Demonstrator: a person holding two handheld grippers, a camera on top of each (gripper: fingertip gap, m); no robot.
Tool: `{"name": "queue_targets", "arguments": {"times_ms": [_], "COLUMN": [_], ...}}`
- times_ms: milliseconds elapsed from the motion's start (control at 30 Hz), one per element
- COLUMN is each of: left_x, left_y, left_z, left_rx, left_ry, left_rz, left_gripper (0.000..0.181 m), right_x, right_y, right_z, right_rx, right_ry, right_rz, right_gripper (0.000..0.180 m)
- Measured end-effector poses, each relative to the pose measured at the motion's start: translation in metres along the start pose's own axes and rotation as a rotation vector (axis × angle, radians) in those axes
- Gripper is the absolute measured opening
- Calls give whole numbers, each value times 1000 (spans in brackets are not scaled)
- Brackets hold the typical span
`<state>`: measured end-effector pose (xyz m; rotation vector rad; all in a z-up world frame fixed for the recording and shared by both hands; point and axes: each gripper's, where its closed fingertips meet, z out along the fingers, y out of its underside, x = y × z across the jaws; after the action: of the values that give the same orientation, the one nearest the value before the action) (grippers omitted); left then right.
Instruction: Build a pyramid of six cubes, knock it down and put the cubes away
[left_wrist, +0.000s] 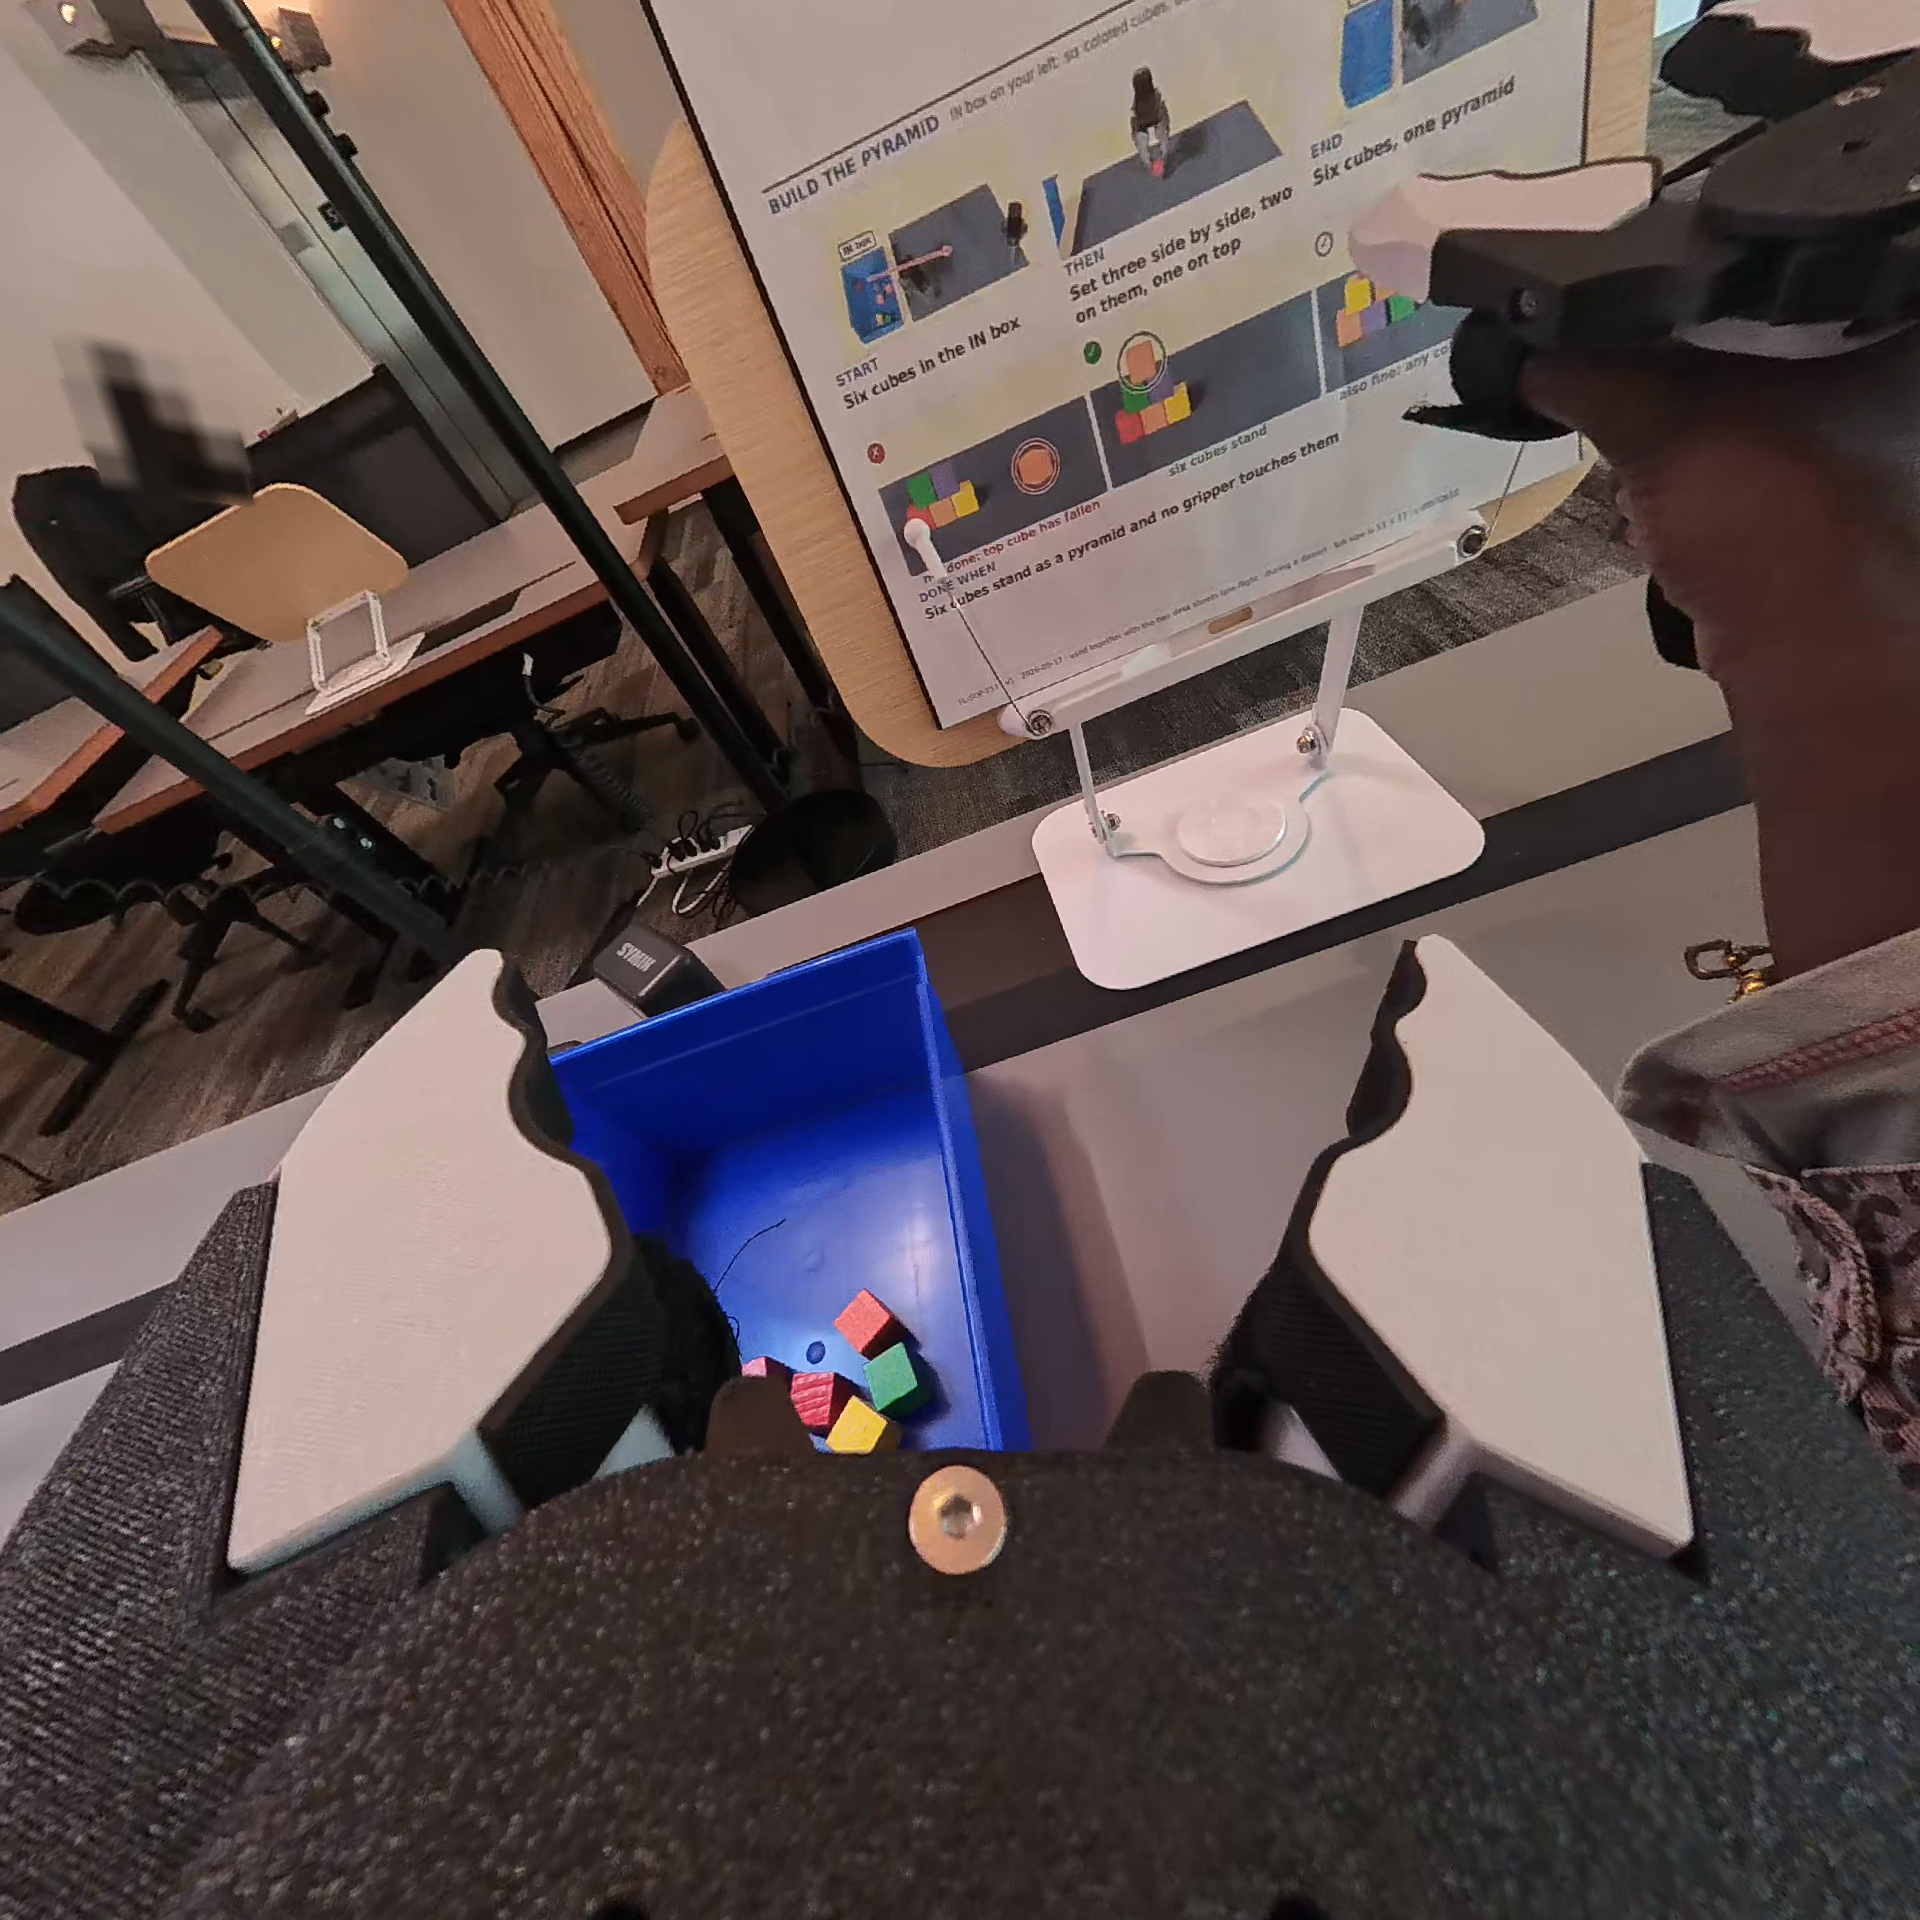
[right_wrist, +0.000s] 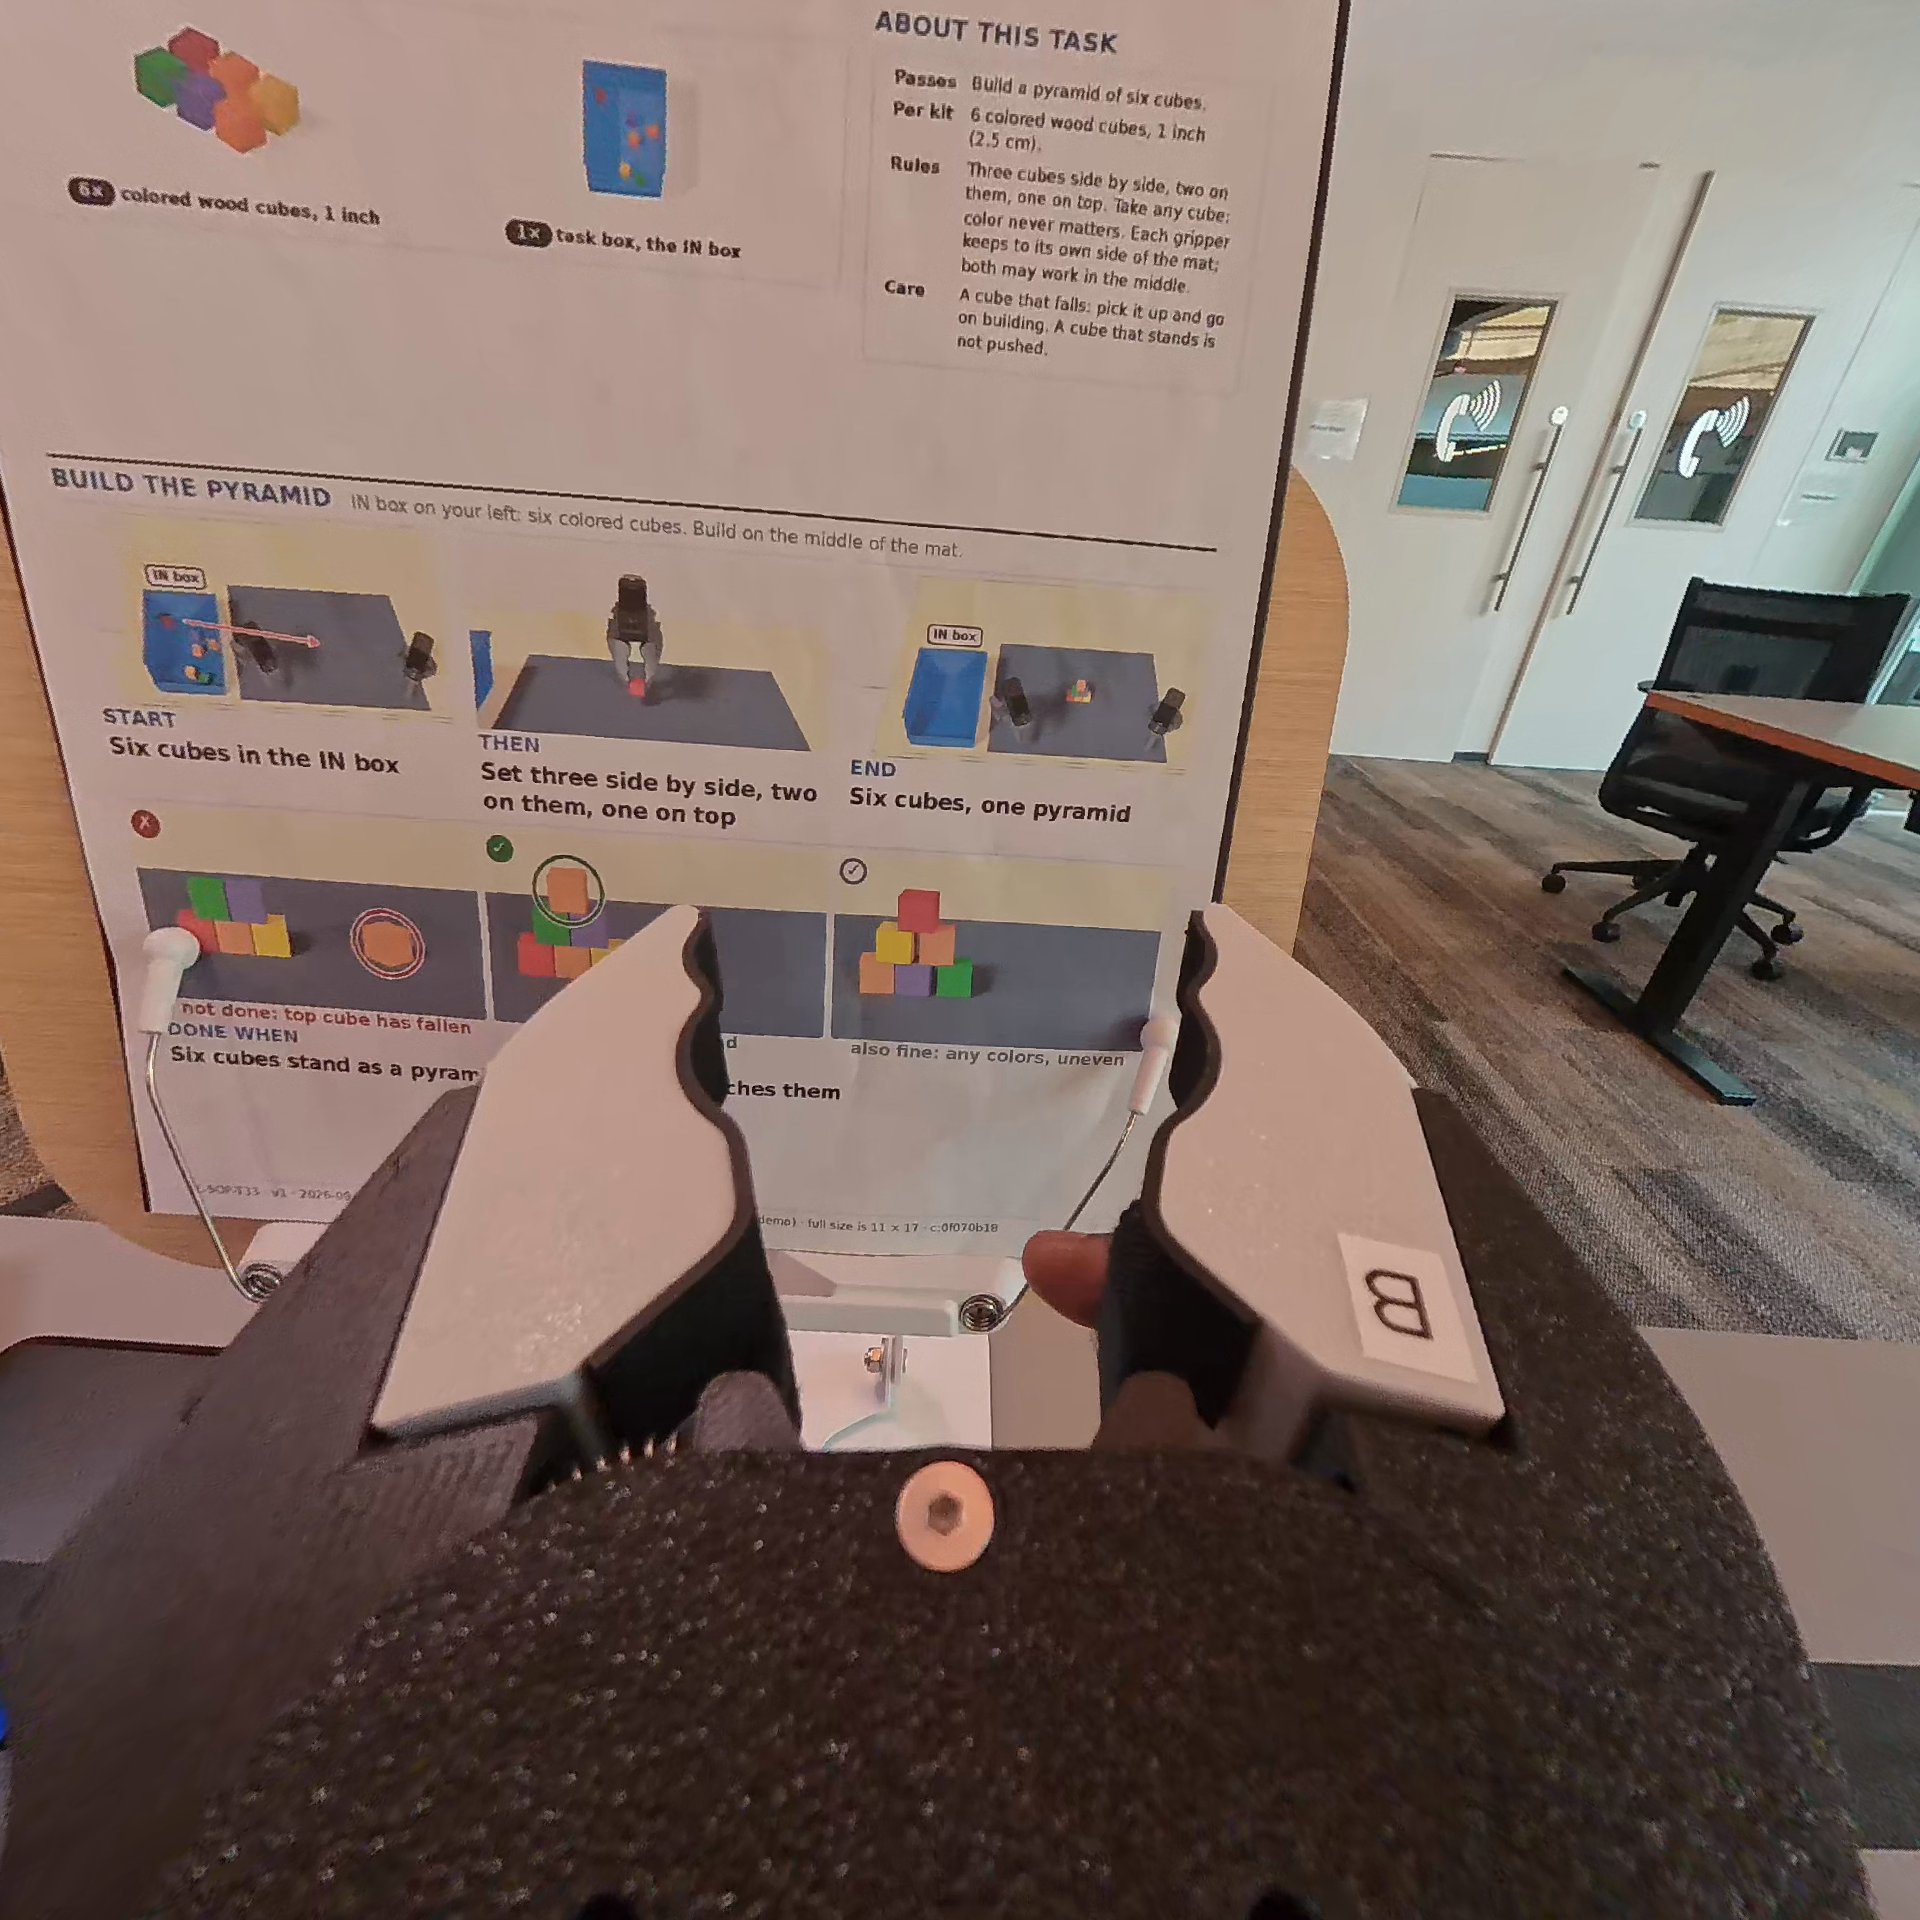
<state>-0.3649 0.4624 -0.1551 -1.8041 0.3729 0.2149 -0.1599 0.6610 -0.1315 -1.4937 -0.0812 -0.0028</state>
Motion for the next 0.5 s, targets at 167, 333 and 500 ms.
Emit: {"name": "queue_targets", "arguments": {"times_ms": [167,333,500], "left_x": [-1,-2,-7], "left_y": [1,3,4], "left_z": [0,0,0], "left_rx": [-4,-15,-15], "left_ry": [3,7,-1], "left_rz": [1,3,-6], "left_gripper": [146,145,145], "right_x": [-2,-4,-4], "right_y": [0,1,2], "right_z": [0,1,1], "right_rx": [-3,-15,-21], "right_ry": [-2,-4,-8], "right_rz": [-12,-23,-27], "right_gripper": [84,84,84]}}
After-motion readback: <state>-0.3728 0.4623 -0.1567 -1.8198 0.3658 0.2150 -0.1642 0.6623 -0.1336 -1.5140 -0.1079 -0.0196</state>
